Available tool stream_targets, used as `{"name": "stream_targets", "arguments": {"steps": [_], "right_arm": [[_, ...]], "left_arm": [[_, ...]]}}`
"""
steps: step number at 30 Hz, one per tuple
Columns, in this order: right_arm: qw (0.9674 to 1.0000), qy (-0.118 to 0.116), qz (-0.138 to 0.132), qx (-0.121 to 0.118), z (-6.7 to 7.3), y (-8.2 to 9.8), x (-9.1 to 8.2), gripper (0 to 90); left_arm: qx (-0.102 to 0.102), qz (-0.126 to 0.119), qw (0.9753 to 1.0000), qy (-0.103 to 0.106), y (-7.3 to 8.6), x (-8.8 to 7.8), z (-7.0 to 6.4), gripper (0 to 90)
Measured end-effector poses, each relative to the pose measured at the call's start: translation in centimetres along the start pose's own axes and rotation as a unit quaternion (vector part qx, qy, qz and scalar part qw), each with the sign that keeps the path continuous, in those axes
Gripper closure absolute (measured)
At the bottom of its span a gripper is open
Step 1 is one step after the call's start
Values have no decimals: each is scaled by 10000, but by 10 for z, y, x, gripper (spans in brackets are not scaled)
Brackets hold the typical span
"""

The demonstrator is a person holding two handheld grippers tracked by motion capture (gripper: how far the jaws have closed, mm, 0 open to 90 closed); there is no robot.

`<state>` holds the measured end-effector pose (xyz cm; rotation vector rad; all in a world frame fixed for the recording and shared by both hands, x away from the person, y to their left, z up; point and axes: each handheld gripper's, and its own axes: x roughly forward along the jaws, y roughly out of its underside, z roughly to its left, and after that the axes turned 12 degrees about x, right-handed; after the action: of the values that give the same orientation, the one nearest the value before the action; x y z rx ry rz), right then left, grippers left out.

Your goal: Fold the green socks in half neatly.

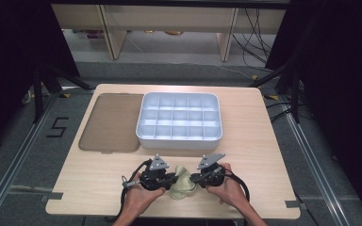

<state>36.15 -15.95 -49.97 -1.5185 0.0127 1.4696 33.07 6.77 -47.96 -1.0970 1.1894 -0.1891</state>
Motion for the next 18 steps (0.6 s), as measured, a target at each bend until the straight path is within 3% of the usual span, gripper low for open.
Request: {"name": "stream_targets", "arguments": {"steps": [3,4,5,7,12,18], "right_arm": [[9999,3,-94,47,-2,-1,-3,837],[9999,-47,-143,-23,-3,-1,-3,838],[9998,-40,-150,104,-2,-2,-6,839],[9996,-76,-258,132,-4,-2,-9,840],[9991,-170,-387,25,-1,-4,-18,840],[9994,-272,-217,-28,7,-2,-13,840]], "left_arm": [[-80,-21,9999,-59,1,1,0,807],[-10,34,10000,-13,1,0,1,807],[-17,28,10000,-19,2,0,2,807],[-41,20,10000,-31,2,0,2,808],[-116,22,9999,-93,2,0,1,808],[-90,-56,9999,-69,1,0,1,807]]}}
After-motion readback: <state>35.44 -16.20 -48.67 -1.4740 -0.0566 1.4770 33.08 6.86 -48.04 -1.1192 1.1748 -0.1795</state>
